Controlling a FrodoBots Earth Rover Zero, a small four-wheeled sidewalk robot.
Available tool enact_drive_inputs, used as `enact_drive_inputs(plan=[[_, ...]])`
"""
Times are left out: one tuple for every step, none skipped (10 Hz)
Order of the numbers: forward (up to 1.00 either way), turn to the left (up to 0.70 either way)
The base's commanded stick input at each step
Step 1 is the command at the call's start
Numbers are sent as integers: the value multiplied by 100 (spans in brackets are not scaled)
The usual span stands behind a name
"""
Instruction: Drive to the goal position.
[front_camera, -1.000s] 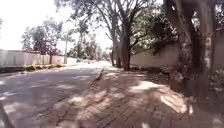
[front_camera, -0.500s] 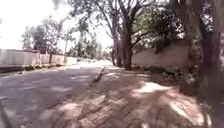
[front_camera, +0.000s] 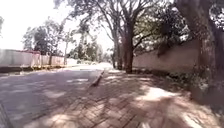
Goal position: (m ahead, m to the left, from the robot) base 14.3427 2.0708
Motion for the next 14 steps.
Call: enact_drive_inputs(plan=[[70,0],[70,0],[70,0],[70,0],[70,0],[70,0],[70,0],[70,0],[70,0],[70,0],[70,0],[70,0],[70,0],[70,0]])
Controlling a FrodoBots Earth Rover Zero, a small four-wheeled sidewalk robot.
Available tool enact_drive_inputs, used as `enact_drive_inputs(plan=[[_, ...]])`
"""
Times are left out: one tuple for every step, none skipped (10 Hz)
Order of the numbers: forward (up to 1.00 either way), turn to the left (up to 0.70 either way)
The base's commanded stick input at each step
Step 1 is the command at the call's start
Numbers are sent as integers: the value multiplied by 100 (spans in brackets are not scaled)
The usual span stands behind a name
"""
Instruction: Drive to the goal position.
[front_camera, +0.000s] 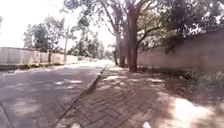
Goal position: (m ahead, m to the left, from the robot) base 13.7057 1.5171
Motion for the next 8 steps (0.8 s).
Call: enact_drive_inputs(plan=[[70,0],[70,0],[70,0],[70,0],[70,0],[70,0],[70,0],[70,0]])
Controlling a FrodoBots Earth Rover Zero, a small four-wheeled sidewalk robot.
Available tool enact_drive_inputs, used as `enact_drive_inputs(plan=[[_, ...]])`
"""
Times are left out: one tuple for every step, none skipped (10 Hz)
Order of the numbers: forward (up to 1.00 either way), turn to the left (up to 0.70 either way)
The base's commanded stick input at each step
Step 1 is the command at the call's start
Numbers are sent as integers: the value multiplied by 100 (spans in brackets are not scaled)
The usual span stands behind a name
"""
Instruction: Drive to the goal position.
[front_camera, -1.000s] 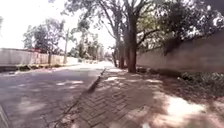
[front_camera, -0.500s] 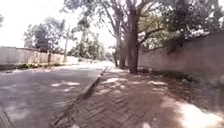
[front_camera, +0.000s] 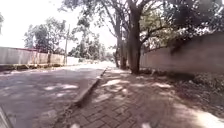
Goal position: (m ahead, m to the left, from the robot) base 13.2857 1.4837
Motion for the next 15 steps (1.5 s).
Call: enact_drive_inputs(plan=[[70,0],[70,0],[70,0],[70,0],[70,0],[70,0],[70,0],[70,0],[70,0],[70,0],[70,0],[70,0],[70,0],[70,0],[70,0]])
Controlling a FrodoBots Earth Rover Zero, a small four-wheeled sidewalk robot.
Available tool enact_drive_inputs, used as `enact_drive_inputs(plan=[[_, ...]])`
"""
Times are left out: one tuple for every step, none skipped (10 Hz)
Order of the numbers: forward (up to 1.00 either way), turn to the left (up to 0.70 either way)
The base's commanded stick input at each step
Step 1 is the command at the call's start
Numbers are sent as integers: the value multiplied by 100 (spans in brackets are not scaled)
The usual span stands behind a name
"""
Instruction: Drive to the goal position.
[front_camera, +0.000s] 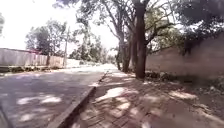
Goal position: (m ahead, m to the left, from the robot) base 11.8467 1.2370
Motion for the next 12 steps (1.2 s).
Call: enact_drive_inputs(plan=[[70,0],[70,0],[70,0],[70,0],[70,0],[70,0],[70,0],[70,0],[70,0],[70,0],[70,0],[73,0]])
